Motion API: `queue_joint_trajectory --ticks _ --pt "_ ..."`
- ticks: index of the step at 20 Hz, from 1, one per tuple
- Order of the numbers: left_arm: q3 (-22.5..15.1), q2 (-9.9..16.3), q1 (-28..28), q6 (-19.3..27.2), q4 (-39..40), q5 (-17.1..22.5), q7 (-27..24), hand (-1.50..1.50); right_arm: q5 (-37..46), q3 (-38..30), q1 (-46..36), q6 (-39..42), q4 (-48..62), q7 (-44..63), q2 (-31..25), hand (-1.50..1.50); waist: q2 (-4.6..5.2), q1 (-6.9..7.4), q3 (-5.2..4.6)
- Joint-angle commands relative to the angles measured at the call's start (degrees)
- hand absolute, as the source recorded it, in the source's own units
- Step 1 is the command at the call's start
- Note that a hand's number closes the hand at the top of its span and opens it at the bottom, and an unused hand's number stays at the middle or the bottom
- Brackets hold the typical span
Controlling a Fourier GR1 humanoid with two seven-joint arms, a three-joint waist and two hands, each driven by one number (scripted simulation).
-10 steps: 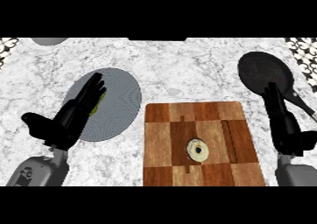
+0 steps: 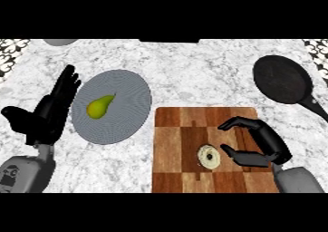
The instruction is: Pick the cupcake from the cutting board and place it in the pan
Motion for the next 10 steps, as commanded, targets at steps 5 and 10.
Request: queue_joint_trajectory --ticks 5,10 --pt "2.84 -0.38 3.51 1.13 1.91 -1.33 -4.66 0.0 6.02 -6.98 4.9 -3.1 -6.21 -15.17 -11.16 -1.5 -0.5 -2.05 -0.06" --pt "2.91 0.04 -0.43 0.75 3.8 -1.9 -1.11 0.0 6.46 -8.82 0.38 5.72 -12.65 -5.85 -21.83 -1.5 -0.5 -1.8 -0.11"
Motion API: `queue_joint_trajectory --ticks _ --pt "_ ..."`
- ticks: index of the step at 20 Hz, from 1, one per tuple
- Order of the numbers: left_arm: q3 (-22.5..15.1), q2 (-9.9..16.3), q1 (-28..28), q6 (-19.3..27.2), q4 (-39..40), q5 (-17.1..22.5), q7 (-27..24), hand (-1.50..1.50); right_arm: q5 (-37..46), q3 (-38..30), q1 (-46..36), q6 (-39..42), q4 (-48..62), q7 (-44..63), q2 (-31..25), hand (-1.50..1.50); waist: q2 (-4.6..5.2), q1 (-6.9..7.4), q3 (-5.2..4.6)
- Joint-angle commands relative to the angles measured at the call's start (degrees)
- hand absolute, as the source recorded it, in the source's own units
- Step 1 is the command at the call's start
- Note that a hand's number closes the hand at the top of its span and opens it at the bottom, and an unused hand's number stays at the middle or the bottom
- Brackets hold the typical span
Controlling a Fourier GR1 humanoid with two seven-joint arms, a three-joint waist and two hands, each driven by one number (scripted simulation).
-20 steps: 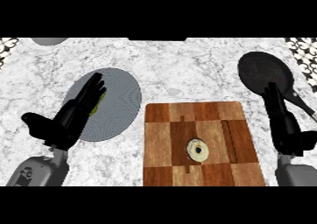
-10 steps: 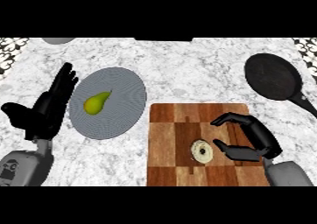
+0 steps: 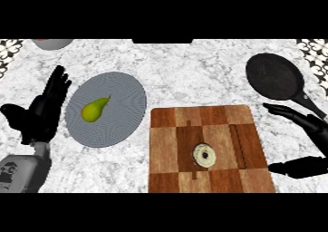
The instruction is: Pick the cupcake from the cutting board and place it in the pan
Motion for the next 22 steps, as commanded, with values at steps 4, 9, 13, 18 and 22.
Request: queue_joint_trajectory --ticks 4,9,13,18,22 --pt "-0.64 -1.94 -0.42 1.3 0.6 -1.38 -0.21 0.0 2.18 -2.06 -3.18 9.86 -12.07 11.85 -14.61 -1.5 -0.2 -0.46 -0.1" --pt "1.91 1.33 1.94 -3.04 -3.04 0.48 1.16 0.0 -2.45 -3.18 -9.95 13.76 -19.41 28.61 -12.09 -1.5 -0.12 0.69 -0.01" --pt "0.83 -1.38 -0.08 -0.71 -1.44 -2.59 0.89 0.0 3.14 0.9 -16.34 12.32 -20.54 33.85 -7.81 -1.5 0.1 1.05 0.01" --pt "1.24 -3.06 1.42 -0.58 -2.86 -3.39 1.49 0.0 1.92 5.65 -18.92 14.97 -22.78 43.01 -0.18 -1.5 0.06 1.13 0.01" --pt "2.96 -2.14 1.47 -3.62 0.35 -2.85 -1.42 0.0 0.19 8.6 -15.55 18.1 -27.82 44.73 2.37 -1.5 0.06 0.61 0.01"
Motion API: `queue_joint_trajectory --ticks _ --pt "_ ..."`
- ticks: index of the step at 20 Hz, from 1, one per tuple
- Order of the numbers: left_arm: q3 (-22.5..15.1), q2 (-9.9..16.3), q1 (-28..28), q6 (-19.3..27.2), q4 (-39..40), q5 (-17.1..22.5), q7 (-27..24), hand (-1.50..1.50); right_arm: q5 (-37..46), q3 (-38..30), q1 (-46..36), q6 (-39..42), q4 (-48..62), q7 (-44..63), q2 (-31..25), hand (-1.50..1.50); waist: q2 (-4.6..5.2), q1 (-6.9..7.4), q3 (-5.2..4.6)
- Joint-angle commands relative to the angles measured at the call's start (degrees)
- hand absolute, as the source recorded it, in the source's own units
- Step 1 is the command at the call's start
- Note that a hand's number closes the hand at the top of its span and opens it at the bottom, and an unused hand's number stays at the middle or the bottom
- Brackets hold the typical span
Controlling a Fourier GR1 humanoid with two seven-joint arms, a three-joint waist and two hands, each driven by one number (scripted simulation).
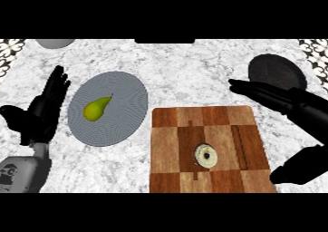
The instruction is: Pick the cupcake from the cutting board and place it in the pan
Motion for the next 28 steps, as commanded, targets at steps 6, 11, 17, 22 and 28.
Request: queue_joint_trajectory --ticks 6,11,17,22,28 --pt "0.2 -1.61 0.73 -0.2 -2.71 -2.07 2.51 0.0 6.7 7.84 -0.18 2.52 -2.74 8.88 8.26 -1.5 0.02 0.34 0.03" --pt "2.88 -1.53 0.04 -2.53 -0.37 -1.79 0.07 0.0 10.69 7.94 5.48 2.87 -6.57 12.49 11.31 -1.5 0.01 -0.12 0.03" --pt "3.24 -2.74 -4.06 -2.39 2.63 -2.89 1.19 0.0 17.26 6.64 0.75 3.16 4.31 9.4 12.66 -1.5 0.13 -0.01 0.03" --pt "4.68 -2.0 -2.13 -4.54 0.59 -2.55 1.92 0.0 21.29 6.44 1.65 4.49 10.04 2.21 12.78 -1.5 0.1 -0.03 0.04" --pt "2.43 -5.01 4.12 -3.97 -1.76 -5.27 -1.57 0.0 25.63 9.2 1.59 5.24 15.14 -3.2 14.39 -1.5 0.1 0.22 0.04"
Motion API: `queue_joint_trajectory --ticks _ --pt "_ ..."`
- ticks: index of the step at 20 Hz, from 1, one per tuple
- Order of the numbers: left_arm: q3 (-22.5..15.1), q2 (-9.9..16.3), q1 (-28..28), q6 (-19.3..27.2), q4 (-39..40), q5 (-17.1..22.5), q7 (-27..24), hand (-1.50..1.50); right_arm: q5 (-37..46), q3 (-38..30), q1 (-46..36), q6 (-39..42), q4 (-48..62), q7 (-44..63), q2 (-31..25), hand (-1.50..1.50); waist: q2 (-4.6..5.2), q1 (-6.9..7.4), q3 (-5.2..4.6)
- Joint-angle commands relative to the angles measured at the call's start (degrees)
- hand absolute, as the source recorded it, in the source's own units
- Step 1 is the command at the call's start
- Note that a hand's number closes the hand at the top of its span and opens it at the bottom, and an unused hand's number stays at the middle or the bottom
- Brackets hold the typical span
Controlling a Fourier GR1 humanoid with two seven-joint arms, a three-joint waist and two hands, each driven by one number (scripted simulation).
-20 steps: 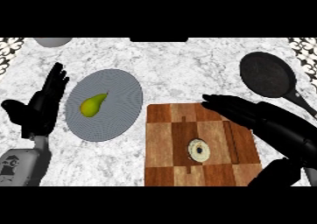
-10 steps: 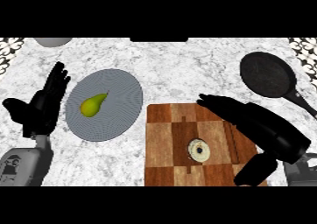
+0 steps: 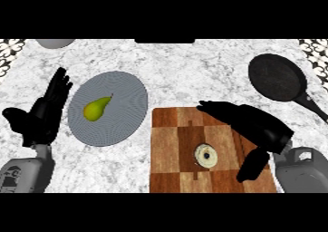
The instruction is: Pick the cupcake from the cutting board and place it in the pan
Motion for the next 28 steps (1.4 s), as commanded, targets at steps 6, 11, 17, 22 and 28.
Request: queue_joint_trajectory --ticks 6,11,17,22,28 --pt "2.34 -0.79 -2.79 -1.36 1.1 -0.09 0.69 0.0 8.99 4.37 2.66 0.32 -0.18 -1.53 4.37 -1.5 -0.01 -0.16 0.0" --pt "1.38 -2.8 -2.07 -0.39 3.86 -2.06 -3.27 0.0 14.44 7.67 -0.4 1.48 1.81 2.8 6.6 -1.5 0.01 -0.09 -0.02" --pt "2.68 -1.56 -1.05 -2.03 0.53 -1.0 0.47 0.0 20.38 7.43 -0.42 -0.11 7.69 -2.83 3.88 -1.5 0.01 0.06 0.0" --pt "3.41 -1.03 -3.28 -2.18 -1.21 -1.12 4.2 0.0 22.01 7.05 0.27 3.8 6.55 -1.4 5.63 -1.5 -0.04 -0.1 0.0" --pt "3.85 -2.12 -4.35 -2.03 3.41 -2.7 -0.32 0.0 27.16 9.28 -2.47 1.37 12.79 0.38 12.45 -1.5 0.03 -0.06 -0.01"
